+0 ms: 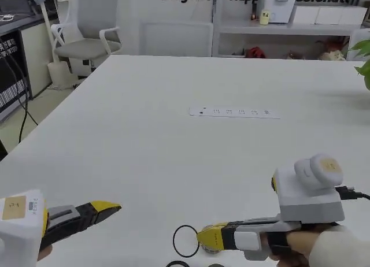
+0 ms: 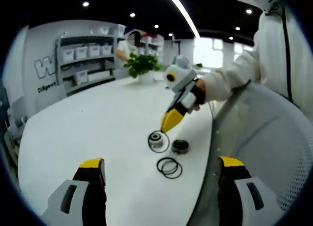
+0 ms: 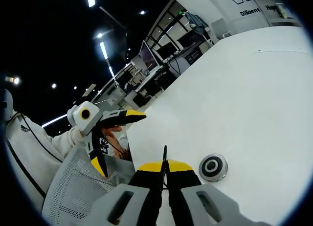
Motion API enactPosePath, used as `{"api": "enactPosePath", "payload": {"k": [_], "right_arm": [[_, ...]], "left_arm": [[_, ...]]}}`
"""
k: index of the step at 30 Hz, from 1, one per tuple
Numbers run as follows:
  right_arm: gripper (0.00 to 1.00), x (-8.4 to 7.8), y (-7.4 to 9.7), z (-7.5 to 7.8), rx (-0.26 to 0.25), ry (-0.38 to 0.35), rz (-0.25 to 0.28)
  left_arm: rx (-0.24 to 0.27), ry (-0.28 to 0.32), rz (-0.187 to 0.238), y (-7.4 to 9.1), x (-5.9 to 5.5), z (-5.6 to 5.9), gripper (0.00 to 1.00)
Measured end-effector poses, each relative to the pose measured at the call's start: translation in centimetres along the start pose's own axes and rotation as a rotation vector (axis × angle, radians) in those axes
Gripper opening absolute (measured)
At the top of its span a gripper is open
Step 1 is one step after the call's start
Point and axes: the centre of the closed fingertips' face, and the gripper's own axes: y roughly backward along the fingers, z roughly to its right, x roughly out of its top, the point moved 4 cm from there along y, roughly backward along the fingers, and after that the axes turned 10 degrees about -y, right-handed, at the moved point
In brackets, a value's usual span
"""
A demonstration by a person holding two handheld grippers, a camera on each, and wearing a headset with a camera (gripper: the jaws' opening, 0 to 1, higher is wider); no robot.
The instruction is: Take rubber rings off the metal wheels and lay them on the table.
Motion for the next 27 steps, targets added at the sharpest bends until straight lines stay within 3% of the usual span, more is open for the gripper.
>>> {"api": "enactPosePath", "payload": {"k": [17, 27], "right_arm": [[0.0, -4.1, -2.4, -1.1, 0.026, 0.056, -0.174], [0.0, -5.5, -3.0, -0.8, 0.007, 0.102, -0.224]], "left_arm": [[-0.003, 0.037, -0.022, -0.1, -1.0, 0.4, 0.94], [-0.015, 0.052, -0.028, -0.3, -1.5, 0.6, 0.93]]}}
